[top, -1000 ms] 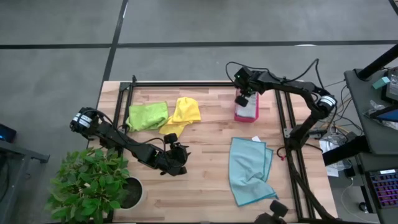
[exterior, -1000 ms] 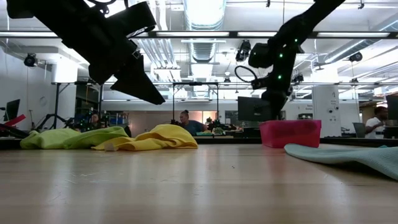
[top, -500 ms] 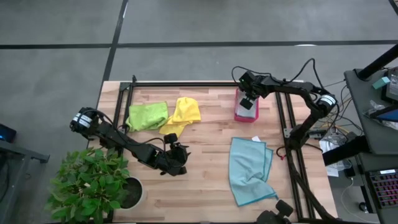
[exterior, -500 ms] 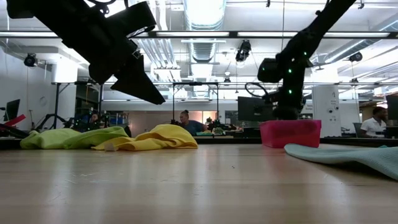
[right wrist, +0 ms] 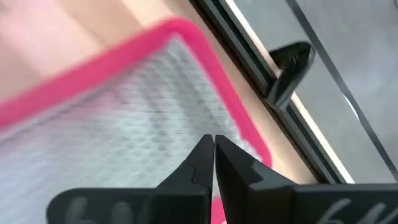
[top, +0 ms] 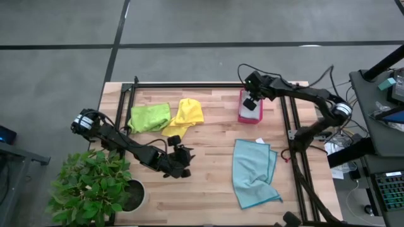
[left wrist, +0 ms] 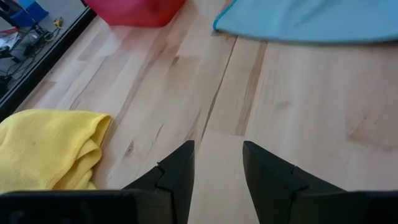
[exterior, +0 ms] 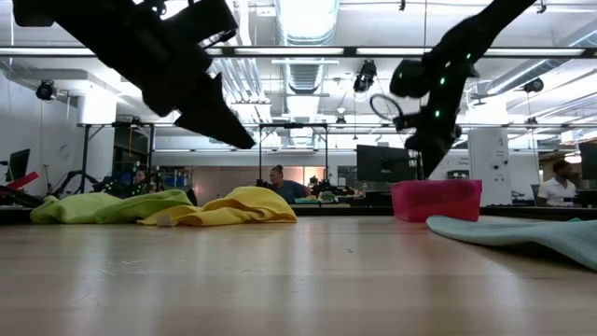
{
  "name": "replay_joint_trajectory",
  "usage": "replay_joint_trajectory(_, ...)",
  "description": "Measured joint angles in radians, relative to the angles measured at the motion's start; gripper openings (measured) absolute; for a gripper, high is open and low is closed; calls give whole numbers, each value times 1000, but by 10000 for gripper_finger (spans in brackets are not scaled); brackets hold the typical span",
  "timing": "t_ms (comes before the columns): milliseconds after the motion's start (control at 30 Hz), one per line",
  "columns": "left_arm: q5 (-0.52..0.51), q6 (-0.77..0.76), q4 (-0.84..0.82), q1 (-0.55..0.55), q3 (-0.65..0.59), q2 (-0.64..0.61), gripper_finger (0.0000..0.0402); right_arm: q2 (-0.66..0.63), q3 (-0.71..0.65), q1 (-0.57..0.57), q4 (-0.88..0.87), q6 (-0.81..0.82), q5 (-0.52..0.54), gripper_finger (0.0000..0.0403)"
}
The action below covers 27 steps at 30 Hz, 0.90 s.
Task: Fold microfiber towels
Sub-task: Fold the yellow microfiber towel
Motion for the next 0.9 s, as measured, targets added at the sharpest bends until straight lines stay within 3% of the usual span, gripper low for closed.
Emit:
replay_joint_trajectory(200, 1, -1, 52, 0, 1, 0, 121, -154, -66, 132, 12, 93, -117, 9)
replay_joint_trajectory(467, 25, 1, 37, 9, 2, -44, 121, -332, -248, 358, 208, 195, -129, 9)
replay_joint_trajectory(633, 174, -26, -76, 87, 2, -127, 121, -401, -361, 464, 441, 235, -129, 9)
replay_joint_trajectory(900, 268, -70, -412, 225, 2, -129, 121, -409, -503, 539, 787, 228, -129, 9)
